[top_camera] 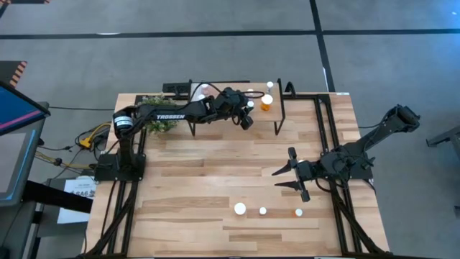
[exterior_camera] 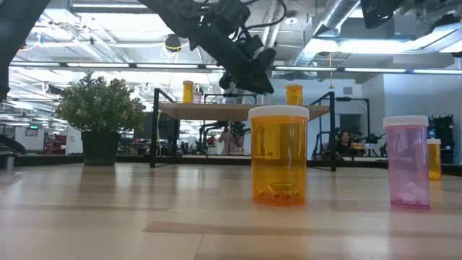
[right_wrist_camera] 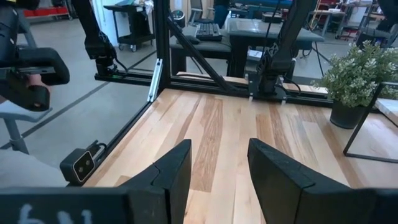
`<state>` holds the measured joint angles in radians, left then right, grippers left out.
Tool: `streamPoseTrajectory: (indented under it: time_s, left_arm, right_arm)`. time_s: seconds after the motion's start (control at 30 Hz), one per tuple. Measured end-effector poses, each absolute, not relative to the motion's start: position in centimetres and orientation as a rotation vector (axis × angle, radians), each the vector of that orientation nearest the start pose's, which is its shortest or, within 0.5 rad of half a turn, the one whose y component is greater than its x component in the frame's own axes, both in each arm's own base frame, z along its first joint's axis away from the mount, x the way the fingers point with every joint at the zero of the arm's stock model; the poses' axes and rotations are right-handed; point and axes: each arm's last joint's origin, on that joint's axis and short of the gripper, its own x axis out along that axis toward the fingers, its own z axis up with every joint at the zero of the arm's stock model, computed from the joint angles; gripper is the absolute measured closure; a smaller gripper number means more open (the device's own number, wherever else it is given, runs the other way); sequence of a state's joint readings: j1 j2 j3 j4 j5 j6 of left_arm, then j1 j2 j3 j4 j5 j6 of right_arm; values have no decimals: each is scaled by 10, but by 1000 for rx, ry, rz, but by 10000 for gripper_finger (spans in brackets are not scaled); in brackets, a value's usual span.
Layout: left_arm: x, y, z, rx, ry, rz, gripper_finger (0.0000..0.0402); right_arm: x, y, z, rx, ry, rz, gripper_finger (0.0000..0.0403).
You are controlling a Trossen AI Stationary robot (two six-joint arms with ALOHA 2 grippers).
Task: Pick and place medicine bottles onto shelf by color
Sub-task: Put the blue pill bottle on the shelf, then put the big orange pill bottle on the shelf
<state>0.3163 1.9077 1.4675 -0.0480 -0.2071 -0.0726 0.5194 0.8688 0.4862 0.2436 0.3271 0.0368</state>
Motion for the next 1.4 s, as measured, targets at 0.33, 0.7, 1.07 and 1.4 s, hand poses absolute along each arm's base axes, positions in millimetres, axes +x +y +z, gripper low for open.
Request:
streamPoseTrajectory:
  time_s: [0.33,0.7,1.07,1.4]
  left_arm:
    - [417,142,256,-97,480,528,290]
    - [412,140,252,-115,539,540,235]
    - [395,135,275,-110,568,565,229]
    - [370,105,316,-89,566,520,230]
  right_arm:
    - [173,88,256,-11,134,188,220]
    - [172,88,256,-6,134,188,223]
    - [172,88,256,-7,137,188,225]
    - [173,87,256,2,136,185,221]
